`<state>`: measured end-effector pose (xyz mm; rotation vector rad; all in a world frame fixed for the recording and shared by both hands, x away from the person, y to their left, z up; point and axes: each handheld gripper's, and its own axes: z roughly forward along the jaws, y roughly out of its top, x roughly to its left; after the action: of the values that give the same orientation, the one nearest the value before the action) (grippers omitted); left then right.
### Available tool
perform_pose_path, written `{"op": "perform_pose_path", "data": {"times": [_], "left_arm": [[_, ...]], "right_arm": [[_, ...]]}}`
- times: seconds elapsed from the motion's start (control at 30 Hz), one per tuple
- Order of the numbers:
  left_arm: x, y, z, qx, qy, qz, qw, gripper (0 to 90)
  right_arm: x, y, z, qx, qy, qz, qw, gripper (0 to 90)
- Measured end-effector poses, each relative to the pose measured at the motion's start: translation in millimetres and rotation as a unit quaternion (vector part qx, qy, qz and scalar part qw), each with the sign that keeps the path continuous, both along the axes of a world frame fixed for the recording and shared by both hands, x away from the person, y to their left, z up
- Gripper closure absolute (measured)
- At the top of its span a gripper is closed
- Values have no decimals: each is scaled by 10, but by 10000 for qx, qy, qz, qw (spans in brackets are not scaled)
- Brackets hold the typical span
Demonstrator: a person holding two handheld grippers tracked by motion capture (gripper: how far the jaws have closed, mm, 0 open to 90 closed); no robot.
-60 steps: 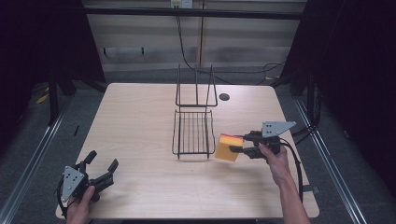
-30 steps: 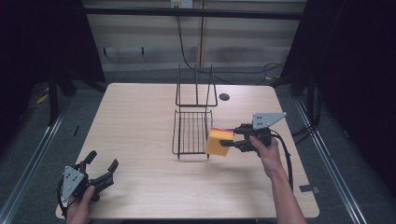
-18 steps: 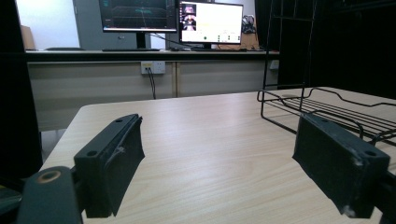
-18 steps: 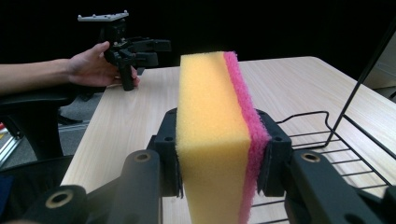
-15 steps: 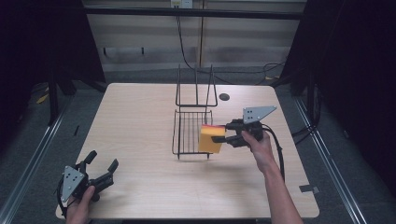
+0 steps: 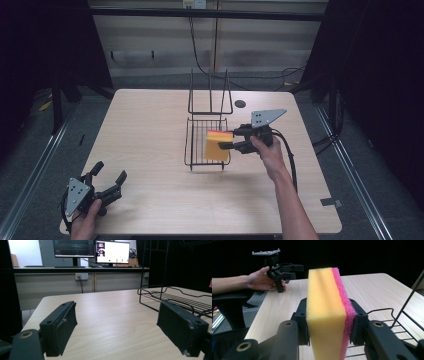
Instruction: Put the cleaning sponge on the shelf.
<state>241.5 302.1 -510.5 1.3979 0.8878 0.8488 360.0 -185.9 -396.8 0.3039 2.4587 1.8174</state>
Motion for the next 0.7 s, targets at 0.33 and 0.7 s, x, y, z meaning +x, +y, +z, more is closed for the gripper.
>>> {"op": "perform_pose_path", "data": {"times": [0.33,0.7], "left_arm": [[0,-2,-1,-19,-16,5,10000,156],[1,-1,-1,-21,-11,-3,10000,155]], "right_arm": [[87,116,-9,-47,18,71,10000,600],[178,185,-129,-144,154,69,9998,600]]}}
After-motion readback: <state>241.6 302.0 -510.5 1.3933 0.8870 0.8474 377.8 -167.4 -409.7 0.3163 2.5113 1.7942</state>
